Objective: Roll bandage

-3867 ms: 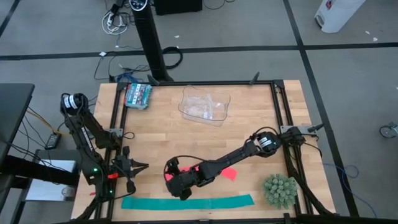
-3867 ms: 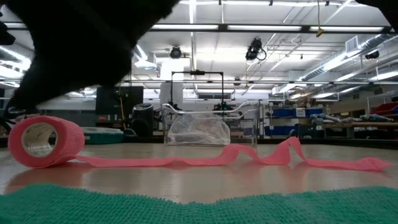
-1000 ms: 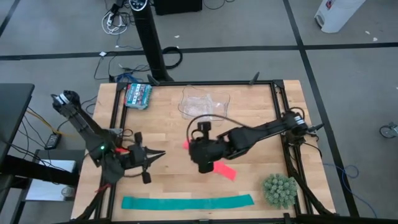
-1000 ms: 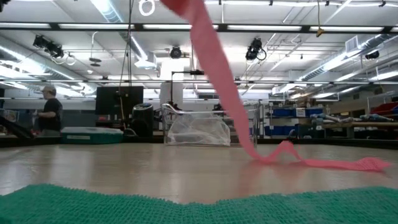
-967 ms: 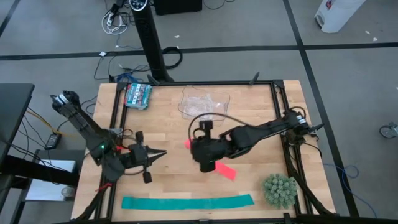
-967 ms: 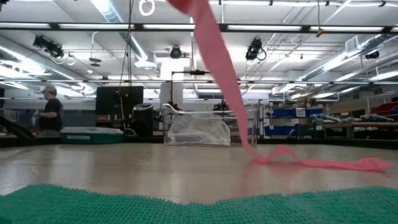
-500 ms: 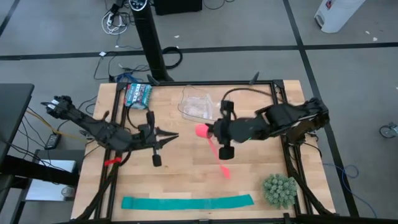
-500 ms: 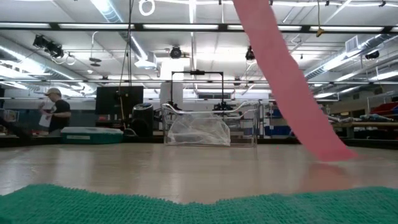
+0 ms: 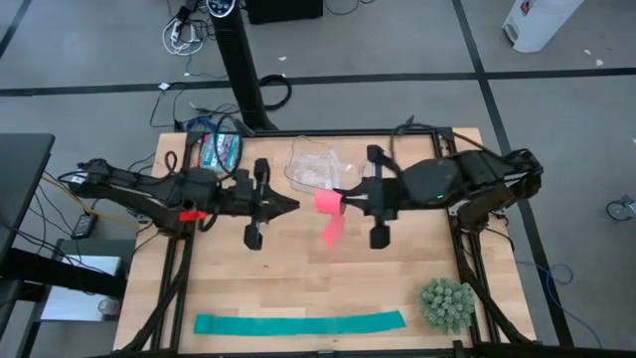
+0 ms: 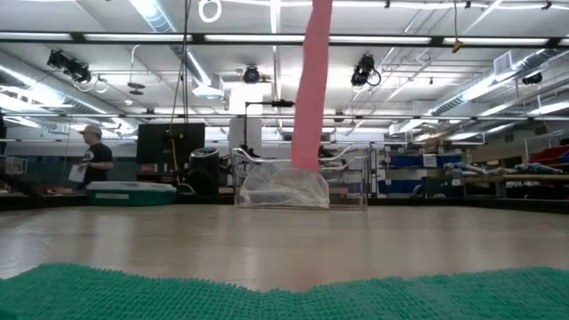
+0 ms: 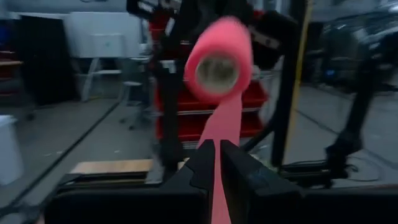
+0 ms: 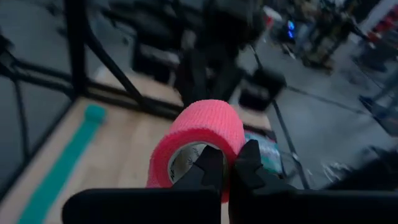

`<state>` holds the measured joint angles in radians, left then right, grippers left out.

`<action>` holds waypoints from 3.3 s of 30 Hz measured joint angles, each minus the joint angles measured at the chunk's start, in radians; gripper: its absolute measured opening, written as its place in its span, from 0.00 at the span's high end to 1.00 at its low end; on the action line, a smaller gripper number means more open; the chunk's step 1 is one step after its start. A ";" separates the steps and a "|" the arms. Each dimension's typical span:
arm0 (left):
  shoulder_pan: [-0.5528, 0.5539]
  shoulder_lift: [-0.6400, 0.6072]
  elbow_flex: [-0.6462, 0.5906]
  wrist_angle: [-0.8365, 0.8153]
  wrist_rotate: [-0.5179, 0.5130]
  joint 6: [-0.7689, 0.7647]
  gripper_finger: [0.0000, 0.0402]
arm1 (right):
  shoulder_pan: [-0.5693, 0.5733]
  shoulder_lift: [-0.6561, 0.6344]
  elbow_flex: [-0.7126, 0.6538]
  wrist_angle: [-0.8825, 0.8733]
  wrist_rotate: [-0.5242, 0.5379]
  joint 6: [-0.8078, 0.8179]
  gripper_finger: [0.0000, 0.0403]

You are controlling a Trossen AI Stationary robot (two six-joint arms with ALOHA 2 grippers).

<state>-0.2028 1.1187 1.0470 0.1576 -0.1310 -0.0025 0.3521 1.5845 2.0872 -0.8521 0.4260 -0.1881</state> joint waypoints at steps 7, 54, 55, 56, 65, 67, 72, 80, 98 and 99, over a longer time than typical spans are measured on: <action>0.067 0.088 0.000 0.068 0.197 -0.031 0.92 | 0.002 -0.038 0.000 0.039 -0.058 0.003 1.00; 0.285 0.114 -0.202 0.169 0.128 0.073 0.88 | -0.354 -0.562 -1.159 1.040 -0.380 -0.053 1.00; 0.288 0.114 -0.202 0.171 0.131 0.071 0.86 | -0.374 -0.560 -1.159 1.049 -0.401 -0.055 1.00; 0.290 0.114 -0.202 0.176 0.141 0.061 0.83 | -0.391 -0.559 -1.159 1.053 -0.418 -0.058 1.00; 0.320 0.150 -0.174 0.186 0.160 -0.003 0.50 | -0.486 -0.507 -1.145 1.126 -0.494 -0.103 1.00; 0.330 0.177 -0.148 0.181 0.170 -0.006 0.46 | -0.500 -0.475 -1.109 1.115 -0.504 -0.118 1.00; 0.360 0.230 -0.083 0.130 0.169 -0.001 0.43 | -0.531 -0.419 -0.998 1.029 -0.552 -0.141 1.00; 0.388 0.231 -0.078 0.136 0.171 0.027 0.47 | -0.560 -0.408 -0.933 1.013 -0.601 -0.156 1.00; 0.387 0.286 -0.078 0.235 0.212 0.067 0.80 | -0.606 -0.365 -0.923 1.087 -0.612 -0.151 1.00; 0.387 0.286 -0.077 0.225 0.211 0.080 0.88 | -0.606 -0.364 -0.923 1.099 -0.611 -0.148 1.00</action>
<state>0.1845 1.4044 0.9695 0.3830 0.0803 0.0770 -0.2535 1.2209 1.1641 0.2473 -0.1852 -0.3359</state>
